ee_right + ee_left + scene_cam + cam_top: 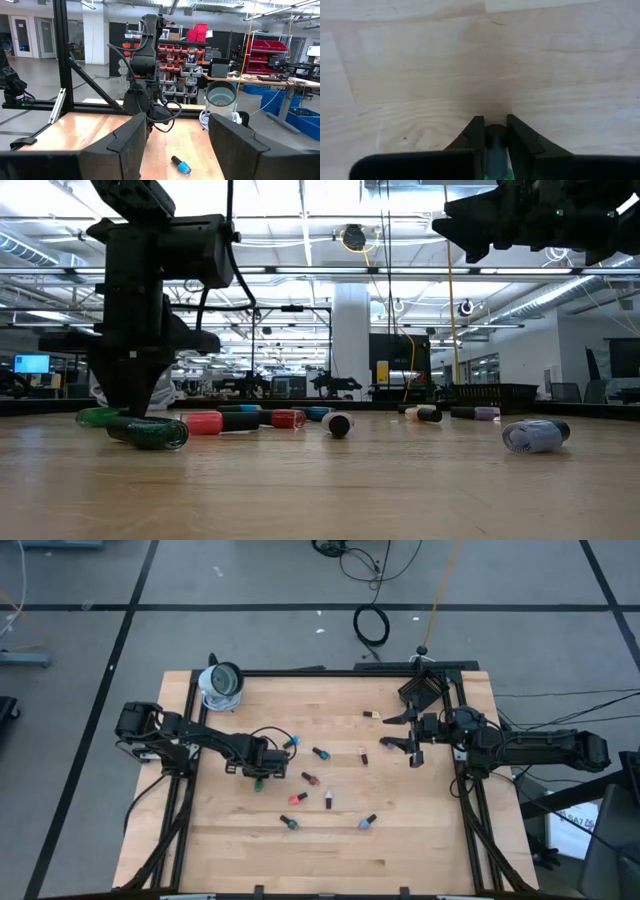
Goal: Pick & Place Nail Polish
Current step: Put the green nail polish into the black bin
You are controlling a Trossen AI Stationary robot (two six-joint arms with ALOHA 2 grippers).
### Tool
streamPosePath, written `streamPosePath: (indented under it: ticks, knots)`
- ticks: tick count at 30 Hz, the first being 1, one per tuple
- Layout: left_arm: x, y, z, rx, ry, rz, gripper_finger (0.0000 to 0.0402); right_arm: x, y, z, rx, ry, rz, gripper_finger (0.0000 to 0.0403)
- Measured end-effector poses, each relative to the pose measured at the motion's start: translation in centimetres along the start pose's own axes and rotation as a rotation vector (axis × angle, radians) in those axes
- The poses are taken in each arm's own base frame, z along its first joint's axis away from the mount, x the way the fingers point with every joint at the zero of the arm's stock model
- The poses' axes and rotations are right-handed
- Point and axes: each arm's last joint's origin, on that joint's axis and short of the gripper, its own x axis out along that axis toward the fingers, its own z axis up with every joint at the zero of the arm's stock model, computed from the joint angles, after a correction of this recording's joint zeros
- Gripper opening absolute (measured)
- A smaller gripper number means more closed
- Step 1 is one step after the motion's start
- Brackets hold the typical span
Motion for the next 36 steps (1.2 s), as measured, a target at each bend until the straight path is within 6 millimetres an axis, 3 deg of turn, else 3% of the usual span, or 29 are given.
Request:
streamPosePath:
  ticks: [15,28,32,36]
  knots:
    - [0.07,-0.24,-0.01,0.131,-0.035,-0.022,0.0056,0.0,0.0,0.0,0.0,0.0,0.0,0.0201]
    - [0.09,-0.22,-0.24,0.13,0.033,-0.026,0.0193,0.0,0.0,0.01,0.0,0.0,0.0,0.0201]
    - [0.07,-0.19,-0.35,0.098,0.074,-0.024,0.0209,0.0,0.0,0.01,0.0,0.0,0.0,0.0201]
    - [0.06,-0.05,-0.59,0.05,0.112,-0.009,0.0202,0.0,0.0,-0.04,0.002,0.005,0.0,0.0201]
